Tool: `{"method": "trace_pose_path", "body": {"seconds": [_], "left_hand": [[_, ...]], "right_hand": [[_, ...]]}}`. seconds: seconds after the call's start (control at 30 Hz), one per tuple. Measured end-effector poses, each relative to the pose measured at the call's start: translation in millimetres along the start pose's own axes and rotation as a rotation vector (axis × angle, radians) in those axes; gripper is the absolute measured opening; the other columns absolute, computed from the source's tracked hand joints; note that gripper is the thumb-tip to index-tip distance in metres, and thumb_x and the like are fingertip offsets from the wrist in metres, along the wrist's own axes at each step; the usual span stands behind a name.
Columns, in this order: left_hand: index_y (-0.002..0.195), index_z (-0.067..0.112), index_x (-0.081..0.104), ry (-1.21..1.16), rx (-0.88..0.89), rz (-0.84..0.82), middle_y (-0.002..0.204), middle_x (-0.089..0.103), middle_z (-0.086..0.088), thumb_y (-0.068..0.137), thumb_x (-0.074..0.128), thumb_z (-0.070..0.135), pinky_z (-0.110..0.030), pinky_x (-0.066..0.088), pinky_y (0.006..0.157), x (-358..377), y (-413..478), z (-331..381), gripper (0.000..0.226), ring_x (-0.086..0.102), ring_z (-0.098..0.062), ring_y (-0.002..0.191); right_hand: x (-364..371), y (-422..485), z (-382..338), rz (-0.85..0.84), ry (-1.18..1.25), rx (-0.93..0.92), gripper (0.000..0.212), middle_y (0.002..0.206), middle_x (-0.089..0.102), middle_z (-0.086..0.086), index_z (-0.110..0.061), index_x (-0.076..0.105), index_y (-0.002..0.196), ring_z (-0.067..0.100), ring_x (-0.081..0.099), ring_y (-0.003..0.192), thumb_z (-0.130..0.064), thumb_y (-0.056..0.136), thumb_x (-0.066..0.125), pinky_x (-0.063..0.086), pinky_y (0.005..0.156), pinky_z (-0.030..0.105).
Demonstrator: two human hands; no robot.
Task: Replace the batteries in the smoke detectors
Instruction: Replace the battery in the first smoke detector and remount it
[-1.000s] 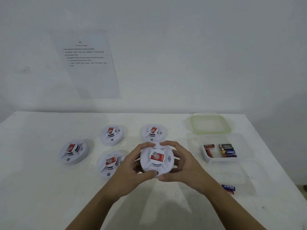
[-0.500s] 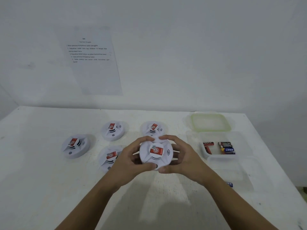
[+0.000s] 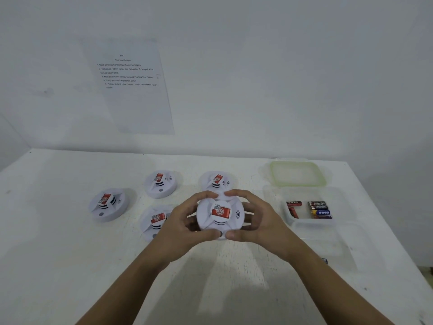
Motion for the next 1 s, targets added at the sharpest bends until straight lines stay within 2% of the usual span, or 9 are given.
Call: {"method": "trace_pose_path", "body": {"seconds": [0.47,0.63,0.77,1.0], "left_hand": [[0.132,0.029,0.055,0.031,0.002,-0.016,0.126,0.067,0.012,0.078,0.083,0.006,-0.033,0.061,0.087,3.1,3.0,-1.1,0.066,0.064,-0.014,0.12],[0.135,0.036,0.05,0.033,-0.021,-0.032,0.128,0.066,0.013,0.078,0.084,0.01,-0.033,0.061,0.087,3.8,1.2,-3.4,0.071,0.065,-0.013,0.119],[0.134,0.04,0.05,0.037,-0.034,-0.021,0.125,0.067,0.019,0.078,0.084,0.013,-0.026,0.06,0.082,4.1,-1.1,-6.5,0.071,0.065,-0.009,0.117],[0.138,0.036,0.048,0.044,-0.025,-0.037,0.131,0.065,0.012,0.078,0.084,0.012,-0.03,0.06,0.087,5.1,1.5,-6.4,0.074,0.063,-0.013,0.121]], "right_hand": [[-3.7,-0.3,0.5,0.003,0.015,-0.001,0.074,0.123,0.069,0.004,-0.031,0.057,0.132,0.027,0.068,0.113,-0.003,0.071,0.089,0.061,0.088,0.051],[-3.0,-2.3,2.1,0.002,0.012,-0.006,0.076,0.125,0.068,-0.002,-0.033,0.056,0.133,0.025,0.067,0.116,-0.004,0.071,0.09,0.061,0.088,0.047],[-2.7,-3.1,5.7,0.003,0.023,-0.001,0.074,0.126,0.068,-0.002,-0.034,0.057,0.132,0.024,0.066,0.116,-0.004,0.072,0.089,0.061,0.088,0.044],[-3.5,-0.6,8.7,0.007,0.032,0.013,0.075,0.129,0.066,-0.005,-0.035,0.056,0.133,0.021,0.064,0.119,-0.004,0.073,0.089,0.061,0.088,0.039]]}}
Point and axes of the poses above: each hand's wrist, its own y-axis towards the middle knuckle, its own x-axis out of the palm, z = x × y, the point moved 8 cm from there along y, towards the middle knuckle
